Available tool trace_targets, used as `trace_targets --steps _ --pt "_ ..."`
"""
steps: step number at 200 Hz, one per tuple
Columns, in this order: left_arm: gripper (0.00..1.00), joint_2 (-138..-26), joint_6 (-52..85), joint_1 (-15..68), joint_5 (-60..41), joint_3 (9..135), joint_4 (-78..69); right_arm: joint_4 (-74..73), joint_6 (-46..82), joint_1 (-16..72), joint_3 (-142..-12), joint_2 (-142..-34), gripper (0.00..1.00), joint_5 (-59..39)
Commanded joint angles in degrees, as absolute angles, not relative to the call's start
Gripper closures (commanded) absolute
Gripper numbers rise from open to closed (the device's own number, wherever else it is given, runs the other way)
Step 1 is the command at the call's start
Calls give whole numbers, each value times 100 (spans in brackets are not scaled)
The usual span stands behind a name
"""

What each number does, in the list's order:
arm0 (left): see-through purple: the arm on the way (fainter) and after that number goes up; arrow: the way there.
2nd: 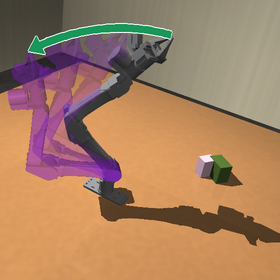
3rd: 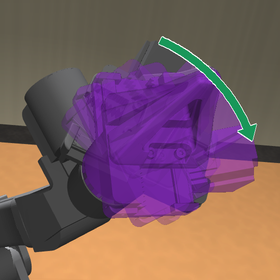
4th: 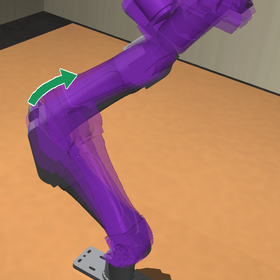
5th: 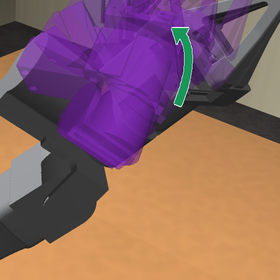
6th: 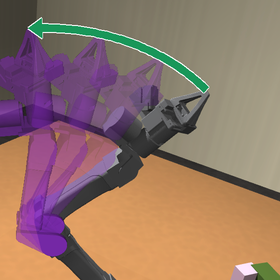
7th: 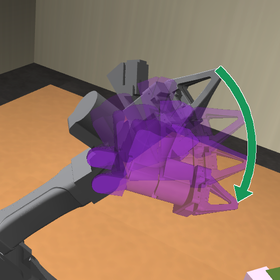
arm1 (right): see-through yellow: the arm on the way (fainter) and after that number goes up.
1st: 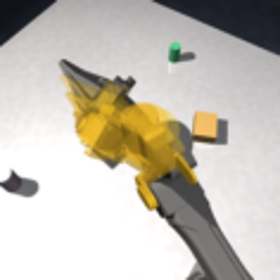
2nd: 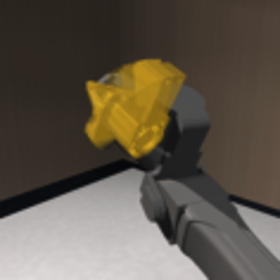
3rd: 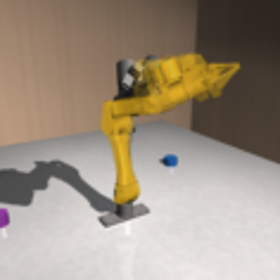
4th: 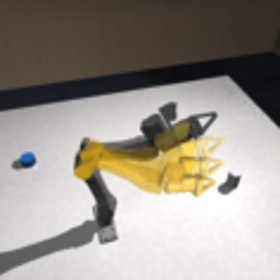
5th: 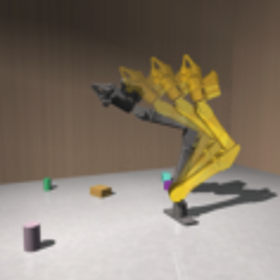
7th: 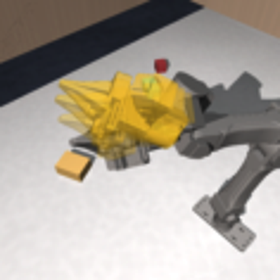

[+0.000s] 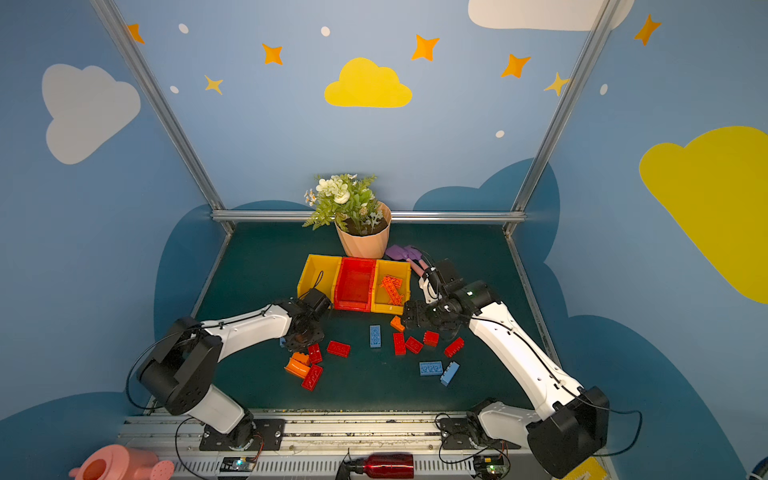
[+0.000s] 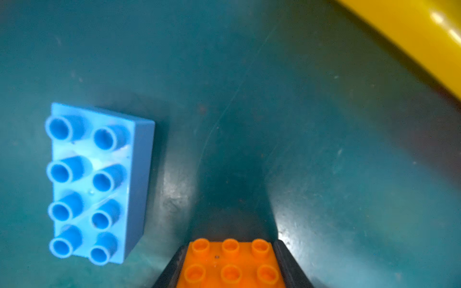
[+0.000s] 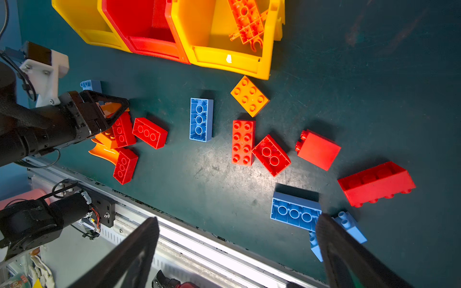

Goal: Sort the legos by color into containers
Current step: 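Grasp the orange 2x3 brick with the left gripper while the right hovers, then carry the orange brick with the left gripper over the yellow bin by the shovels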

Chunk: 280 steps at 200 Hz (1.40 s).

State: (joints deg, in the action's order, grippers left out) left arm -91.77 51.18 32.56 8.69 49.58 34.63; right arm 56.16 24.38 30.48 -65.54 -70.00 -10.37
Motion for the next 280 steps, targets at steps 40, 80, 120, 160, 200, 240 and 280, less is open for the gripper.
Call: trace_targets --steps 40,80,120,160,200,240,280 --pt "58 -9334 4734 3242 1265 5512 3989 5781 2407 3046 -6489 -6705 4 -900" --pt "57 -9299 4582 3345 1373 6002 4416 5828 2489 3016 -6425 -6492 4 -782" --pt "57 -9330 4267 3832 1516 6894 4932 5827 2632 2981 -6264 -6248 4 -769" --pt "57 -10009 3999 4492 1612 8370 5371 6174 2751 2905 -6219 -5895 4 -630" --pt "57 -11215 3561 4795 1462 10089 5400 6622 2796 2807 -6184 -5237 4 -308" --pt "57 -12618 3221 4808 1257 11962 5461 7216 2760 2655 -6338 -4878 4 -49" --pt "57 -14064 2945 4762 1294 14257 6302 7629 2861 2551 -6504 -4538 4 174"
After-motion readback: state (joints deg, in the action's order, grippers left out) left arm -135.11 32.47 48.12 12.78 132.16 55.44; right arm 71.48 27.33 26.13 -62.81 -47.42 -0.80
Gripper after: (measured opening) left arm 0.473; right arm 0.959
